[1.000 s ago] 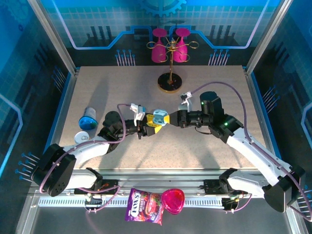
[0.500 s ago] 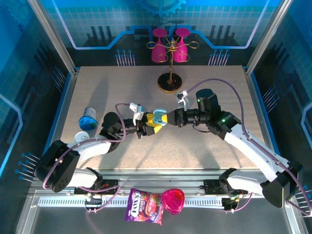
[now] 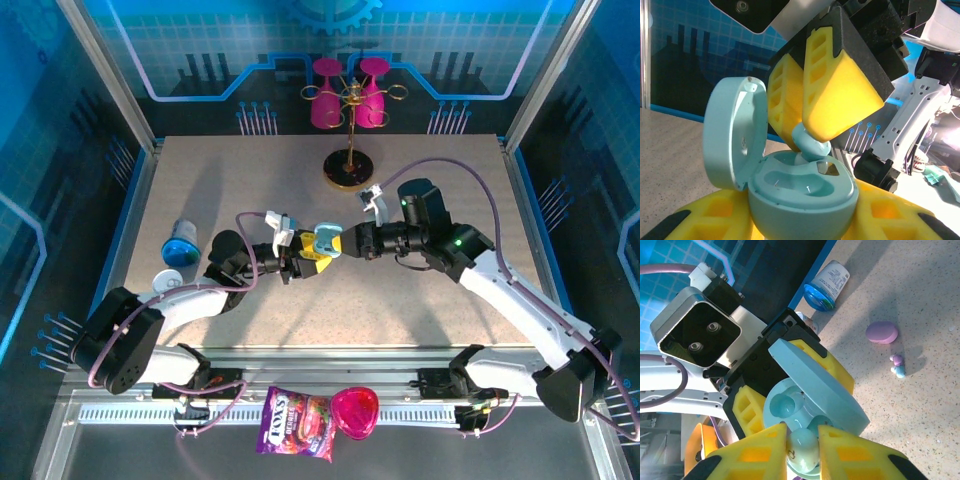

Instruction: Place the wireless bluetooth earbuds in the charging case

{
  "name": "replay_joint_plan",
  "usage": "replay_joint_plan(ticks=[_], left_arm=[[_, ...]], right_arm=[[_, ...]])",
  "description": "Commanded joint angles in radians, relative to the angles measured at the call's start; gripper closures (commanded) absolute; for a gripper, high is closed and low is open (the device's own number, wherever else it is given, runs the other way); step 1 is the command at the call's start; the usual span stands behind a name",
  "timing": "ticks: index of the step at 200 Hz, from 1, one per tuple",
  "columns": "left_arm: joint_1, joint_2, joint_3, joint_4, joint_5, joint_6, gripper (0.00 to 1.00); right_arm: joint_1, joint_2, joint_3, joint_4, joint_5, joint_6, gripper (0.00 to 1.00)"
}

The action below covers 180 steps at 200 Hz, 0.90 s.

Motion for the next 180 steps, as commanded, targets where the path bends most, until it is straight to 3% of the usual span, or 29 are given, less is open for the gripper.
replay_joint_plan(ticks=[1, 98, 145, 180], left_arm=[[0.000, -0.013, 0.012, 0.090, 0.036, -0.007, 0.69], [0.001, -0.020, -0.011, 0.107, 0.007, 0.034, 0.69], [0.001, -0.070, -0.022, 0.109, -0.021, 0.050, 0.69], [0.001, -0.128, -0.018, 0.048, -0.017, 0.066, 0.69]], right_arm=[[0.012, 0.015, 0.022, -0.061, 0.060, -0.015, 0.74], [0.011, -0.142, -0.036, 0.032, 0.094, -0.101, 0.46], [-0.039, -0.236, -0.211, 0.190, 0.189, -0.050, 0.44], [-0.099, -0.182, -0.350, 0.284, 0.268, 0.063, 0.43]])
